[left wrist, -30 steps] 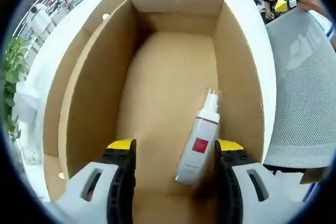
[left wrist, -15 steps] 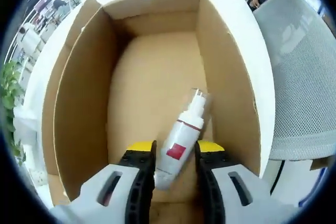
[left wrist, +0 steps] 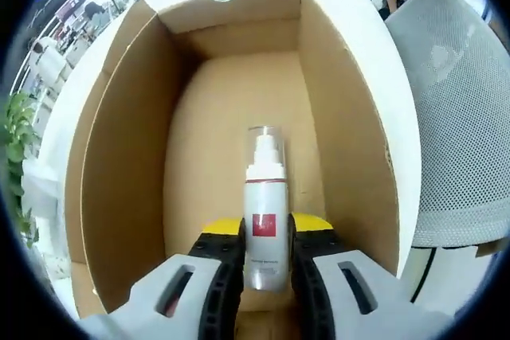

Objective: Operate the shoe box by opening the lid, removing the specified soft item, and placing it in the target area until the item is outside and the box remains undamaged.

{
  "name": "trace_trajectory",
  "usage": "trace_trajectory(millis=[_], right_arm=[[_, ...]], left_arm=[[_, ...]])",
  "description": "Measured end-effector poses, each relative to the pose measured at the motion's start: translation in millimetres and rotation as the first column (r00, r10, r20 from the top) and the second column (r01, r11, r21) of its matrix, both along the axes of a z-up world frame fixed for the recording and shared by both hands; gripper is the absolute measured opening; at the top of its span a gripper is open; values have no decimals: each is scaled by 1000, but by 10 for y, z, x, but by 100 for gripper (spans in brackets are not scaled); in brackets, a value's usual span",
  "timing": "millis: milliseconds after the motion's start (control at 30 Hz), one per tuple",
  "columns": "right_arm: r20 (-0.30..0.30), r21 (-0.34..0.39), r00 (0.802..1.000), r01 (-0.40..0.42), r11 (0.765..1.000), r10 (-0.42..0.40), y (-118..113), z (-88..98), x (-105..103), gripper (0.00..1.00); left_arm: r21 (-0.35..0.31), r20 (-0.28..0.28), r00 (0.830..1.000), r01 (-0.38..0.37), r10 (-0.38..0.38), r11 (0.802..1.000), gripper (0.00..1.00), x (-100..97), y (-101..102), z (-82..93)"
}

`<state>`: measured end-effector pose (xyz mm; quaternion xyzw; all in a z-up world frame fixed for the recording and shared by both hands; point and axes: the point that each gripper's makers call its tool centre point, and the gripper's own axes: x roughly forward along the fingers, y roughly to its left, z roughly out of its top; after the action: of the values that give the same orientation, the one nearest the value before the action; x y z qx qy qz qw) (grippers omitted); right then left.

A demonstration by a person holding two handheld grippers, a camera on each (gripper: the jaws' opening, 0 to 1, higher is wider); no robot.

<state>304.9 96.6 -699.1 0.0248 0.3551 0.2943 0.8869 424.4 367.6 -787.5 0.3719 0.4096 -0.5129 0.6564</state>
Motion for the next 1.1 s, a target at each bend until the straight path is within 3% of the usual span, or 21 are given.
trace_trajectory(millis=[467, 900, 1100], right_arm=[[15, 5, 996, -83, 997, 83, 249, 69, 106, 41], [41, 4, 987, -154, 988, 154, 480, 204, 244, 41], [26, 60, 989, -149, 987, 148, 560, 280, 329, 41]], left_arm=[[-59, 44, 999, -13, 16, 998, 20, 47, 19, 270], [-147, 127, 991, 58, -39, 987, 20, 70, -402, 664], [-158, 157, 984, 106, -81, 982, 20, -16, -577, 745]])
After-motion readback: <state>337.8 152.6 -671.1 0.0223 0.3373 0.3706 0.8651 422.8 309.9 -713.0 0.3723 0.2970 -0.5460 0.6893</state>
